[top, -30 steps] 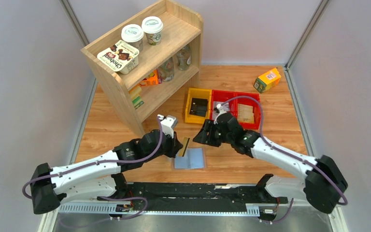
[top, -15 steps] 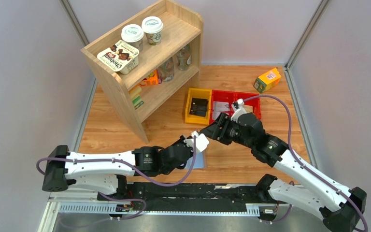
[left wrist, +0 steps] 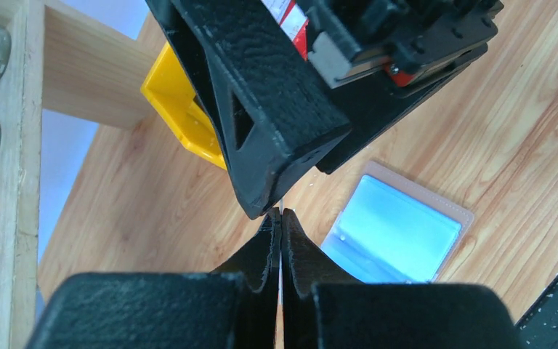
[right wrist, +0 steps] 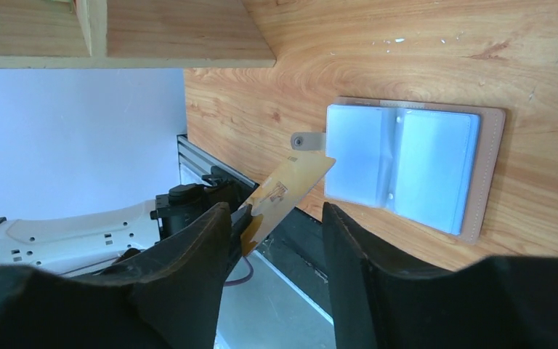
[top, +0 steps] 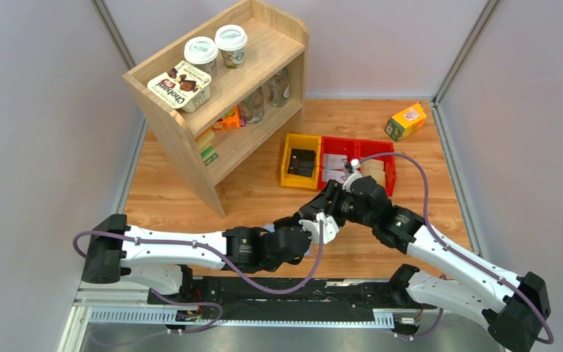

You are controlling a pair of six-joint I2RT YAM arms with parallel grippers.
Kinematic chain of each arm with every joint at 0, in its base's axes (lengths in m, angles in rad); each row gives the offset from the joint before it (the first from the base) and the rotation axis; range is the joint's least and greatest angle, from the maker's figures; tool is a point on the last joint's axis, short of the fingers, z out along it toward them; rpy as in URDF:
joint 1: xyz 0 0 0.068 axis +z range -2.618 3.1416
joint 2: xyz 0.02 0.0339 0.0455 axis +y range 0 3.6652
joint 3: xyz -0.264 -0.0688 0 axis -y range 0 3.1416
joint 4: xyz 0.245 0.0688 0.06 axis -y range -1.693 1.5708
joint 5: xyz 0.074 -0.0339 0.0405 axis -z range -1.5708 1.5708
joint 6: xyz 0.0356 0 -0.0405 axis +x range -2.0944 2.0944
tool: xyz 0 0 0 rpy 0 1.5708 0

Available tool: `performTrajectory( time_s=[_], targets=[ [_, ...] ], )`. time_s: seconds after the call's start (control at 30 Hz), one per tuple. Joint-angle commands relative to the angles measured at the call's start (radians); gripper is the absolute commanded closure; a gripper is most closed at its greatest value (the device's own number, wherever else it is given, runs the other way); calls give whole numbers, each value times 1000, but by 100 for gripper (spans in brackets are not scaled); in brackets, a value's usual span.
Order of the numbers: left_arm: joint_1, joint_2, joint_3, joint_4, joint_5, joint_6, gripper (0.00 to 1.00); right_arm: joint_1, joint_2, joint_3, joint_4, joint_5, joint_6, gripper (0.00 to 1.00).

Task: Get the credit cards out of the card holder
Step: Place the credit card in the storage box.

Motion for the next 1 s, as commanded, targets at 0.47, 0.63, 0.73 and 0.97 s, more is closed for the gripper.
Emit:
performTrajectory(
  time_s=[0.47, 0.63, 0.73, 0.97],
  targets=[
    [-28, 0, 37, 34, -14, -30, 91, 3, -54, -69, 55, 87, 18, 100],
    [-11, -75, 22, 12, -16, -104, 54, -23, -71, -92, 56, 107, -39, 100],
    [40, -132, 28, -67, 58, -234, 41, -72, -100, -109, 41, 119, -88, 100],
    [202, -319, 14, -304, 181, -530, 31, -317, -187, -110, -54, 138, -243, 100]
  ],
)
